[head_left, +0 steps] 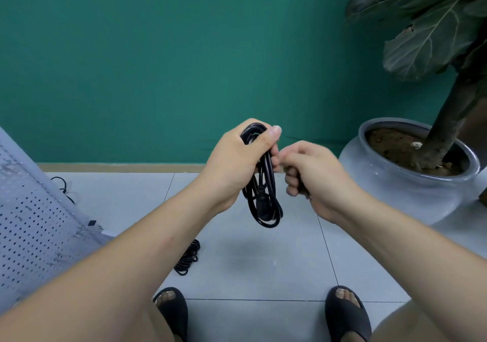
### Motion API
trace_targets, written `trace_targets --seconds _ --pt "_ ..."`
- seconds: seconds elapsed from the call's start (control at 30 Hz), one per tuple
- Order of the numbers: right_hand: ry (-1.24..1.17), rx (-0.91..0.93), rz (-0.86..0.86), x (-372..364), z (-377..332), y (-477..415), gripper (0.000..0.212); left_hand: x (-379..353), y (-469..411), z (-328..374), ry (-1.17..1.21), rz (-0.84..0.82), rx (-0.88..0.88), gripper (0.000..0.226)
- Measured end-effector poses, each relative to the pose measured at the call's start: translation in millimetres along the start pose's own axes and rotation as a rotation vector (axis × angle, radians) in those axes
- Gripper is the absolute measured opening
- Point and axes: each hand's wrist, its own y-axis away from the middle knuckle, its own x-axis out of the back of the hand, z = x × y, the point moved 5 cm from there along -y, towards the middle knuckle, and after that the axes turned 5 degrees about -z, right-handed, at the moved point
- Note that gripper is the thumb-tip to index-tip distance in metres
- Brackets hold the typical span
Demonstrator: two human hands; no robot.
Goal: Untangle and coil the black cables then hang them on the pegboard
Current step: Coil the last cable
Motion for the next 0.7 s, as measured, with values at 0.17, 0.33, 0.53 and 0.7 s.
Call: trace_targets --seconds 0.17,0.33,0.53,0.7 --pt "-0.232 0.096 -0.180 -15.9 -26.6 28.9 0.016 20.0 -7.5 3.7 0.008 0.203 -0.066 0.020" --pt "0.153 0.236 -0.274 -19.0 -24.9 35.7 0.010 18.8 -4.5 1.1 0.048 0.205 -0.032 0.024" --pt "0.352 0.432 -0.166 -13.3 -29.4 34.8 0.022 10.9 -2.5 2.3 0.163 0.187 -0.053 0.022" --pt "0.476 0.374 0.123 -2.2 -27.5 32.3 0.060 7.8 -0.3 6.9 0.350 0.172 0.005 0.022"
